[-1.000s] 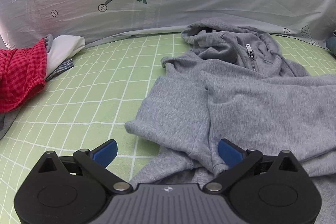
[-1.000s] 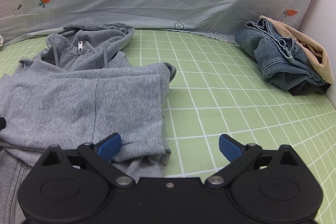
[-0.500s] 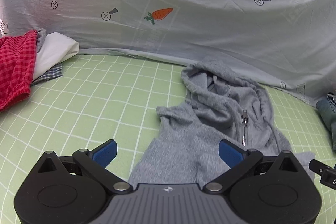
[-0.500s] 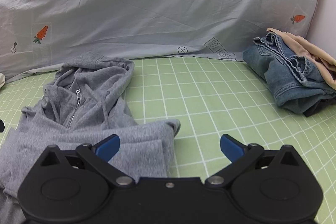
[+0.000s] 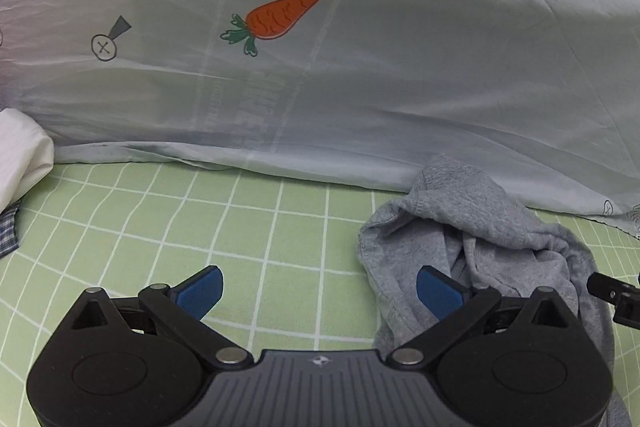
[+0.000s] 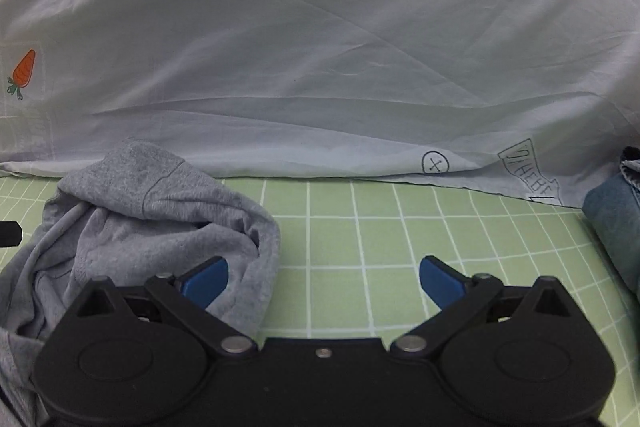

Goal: Fold clothes

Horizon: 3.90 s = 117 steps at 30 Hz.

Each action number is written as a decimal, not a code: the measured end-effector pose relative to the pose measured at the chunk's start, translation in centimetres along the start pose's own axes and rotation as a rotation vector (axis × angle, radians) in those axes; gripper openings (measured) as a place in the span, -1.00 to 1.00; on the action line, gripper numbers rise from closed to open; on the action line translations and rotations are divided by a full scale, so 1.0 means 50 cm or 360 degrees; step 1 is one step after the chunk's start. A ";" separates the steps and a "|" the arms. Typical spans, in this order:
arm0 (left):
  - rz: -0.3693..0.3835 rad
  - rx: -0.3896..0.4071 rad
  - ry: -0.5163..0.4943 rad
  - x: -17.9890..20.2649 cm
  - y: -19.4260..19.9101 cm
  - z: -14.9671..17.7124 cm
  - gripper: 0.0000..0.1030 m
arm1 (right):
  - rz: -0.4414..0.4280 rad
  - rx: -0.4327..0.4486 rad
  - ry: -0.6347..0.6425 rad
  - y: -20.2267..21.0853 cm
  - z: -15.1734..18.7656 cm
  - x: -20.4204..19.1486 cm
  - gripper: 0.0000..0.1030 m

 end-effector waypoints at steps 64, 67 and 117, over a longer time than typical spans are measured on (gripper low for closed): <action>-0.0062 -0.0025 -0.0085 -0.182 0.453 0.398 0.99 | 0.0180 -0.0030 -0.0161 0.513 0.450 -0.041 1.00; -0.0029 -0.0062 -0.0079 -0.202 0.474 0.420 0.99 | 0.0132 -0.0062 -0.0196 0.528 0.483 -0.053 1.00; 0.0452 -0.0363 0.0159 -0.200 0.658 0.507 -0.63 | -0.0291 -0.0133 -0.0162 0.738 0.549 -0.152 -0.76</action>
Point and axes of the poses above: each gripper's, at about its wrist camera, not at the fingertips, and y roughly against the way its jaws point, x to its right, z to its underside, the point moved 1 cm from there along -y, roughly the way its jaws point, and after that the axes turned 10 degrees about y, right-handed, at the moved point
